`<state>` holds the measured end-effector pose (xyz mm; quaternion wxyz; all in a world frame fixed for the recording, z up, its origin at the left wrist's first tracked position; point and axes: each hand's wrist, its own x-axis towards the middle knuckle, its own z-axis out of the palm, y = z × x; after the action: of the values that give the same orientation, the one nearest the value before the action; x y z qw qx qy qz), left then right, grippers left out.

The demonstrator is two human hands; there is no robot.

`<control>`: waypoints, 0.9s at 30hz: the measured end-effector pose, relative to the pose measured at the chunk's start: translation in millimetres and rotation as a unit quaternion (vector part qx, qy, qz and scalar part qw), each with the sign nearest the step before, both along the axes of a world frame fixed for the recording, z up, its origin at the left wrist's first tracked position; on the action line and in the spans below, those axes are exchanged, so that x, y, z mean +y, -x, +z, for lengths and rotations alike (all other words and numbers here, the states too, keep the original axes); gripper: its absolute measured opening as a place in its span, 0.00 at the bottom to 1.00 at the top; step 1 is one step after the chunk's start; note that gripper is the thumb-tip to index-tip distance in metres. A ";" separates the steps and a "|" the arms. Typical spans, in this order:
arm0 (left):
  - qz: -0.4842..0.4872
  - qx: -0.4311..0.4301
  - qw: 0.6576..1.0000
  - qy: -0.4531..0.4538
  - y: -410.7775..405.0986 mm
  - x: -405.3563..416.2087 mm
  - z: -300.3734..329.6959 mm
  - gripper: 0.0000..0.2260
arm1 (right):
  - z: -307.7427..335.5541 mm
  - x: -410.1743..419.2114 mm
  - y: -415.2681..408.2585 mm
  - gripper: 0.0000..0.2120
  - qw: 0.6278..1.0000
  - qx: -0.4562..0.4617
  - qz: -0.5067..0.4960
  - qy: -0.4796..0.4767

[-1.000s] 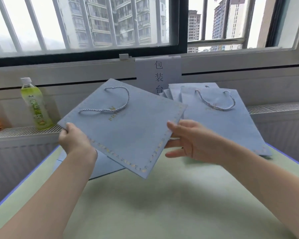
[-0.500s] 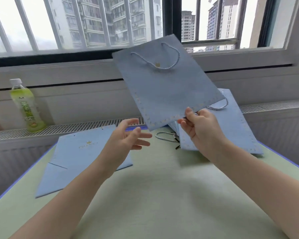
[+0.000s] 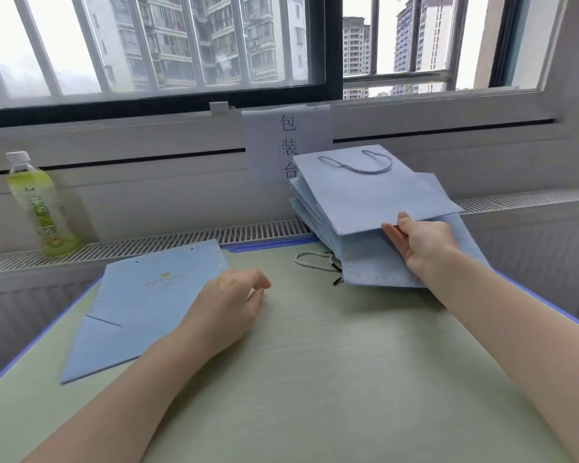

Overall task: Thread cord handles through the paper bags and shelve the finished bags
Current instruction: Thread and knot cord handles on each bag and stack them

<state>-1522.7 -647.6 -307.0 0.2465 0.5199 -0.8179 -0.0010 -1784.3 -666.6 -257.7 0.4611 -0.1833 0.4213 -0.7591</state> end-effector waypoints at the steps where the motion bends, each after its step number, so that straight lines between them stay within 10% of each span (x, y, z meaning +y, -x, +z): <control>1: 0.002 -0.010 1.000 -0.005 -0.1 0.1 0.0 0.10 | 0.4 0.1 0.0 0.04 1.000 -0.009 -0.001 0.009; 7: 0.025 -0.050 0.998 -0.017 -1.8 -4.2 -3.1 0.10 | 2.2 -0.7 -9.1 0.04 1.000 -0.007 -0.011 0.016; 11: 0.039 -0.064 0.997 -0.029 -2.4 -5.5 -4.6 0.11 | -2.0 8.6 -27.2 0.03 0.975 0.219 -0.021 0.023; 15: 0.042 -0.086 0.995 -0.038 -1.1 -4.7 -3.5 0.13 | -10.8 24.3 -55.9 0.03 0.867 0.485 0.021 0.111; 22: 0.059 -0.104 0.992 -0.037 2.5 -5.3 -4.6 0.12 | -55.9 35.7 -94.3 0.17 0.517 0.840 0.115 0.118; 27: 0.097 -0.113 0.988 -0.048 2.5 -4.9 -4.8 0.16 | -63.9 21.6 -104.0 0.20 0.479 0.865 0.151 -0.018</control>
<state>-1525.2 -652.5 -311.8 0.1260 0.6046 -0.7853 0.0430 -1680.3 -645.0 -321.6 -0.0254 -0.7994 0.5865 -0.1280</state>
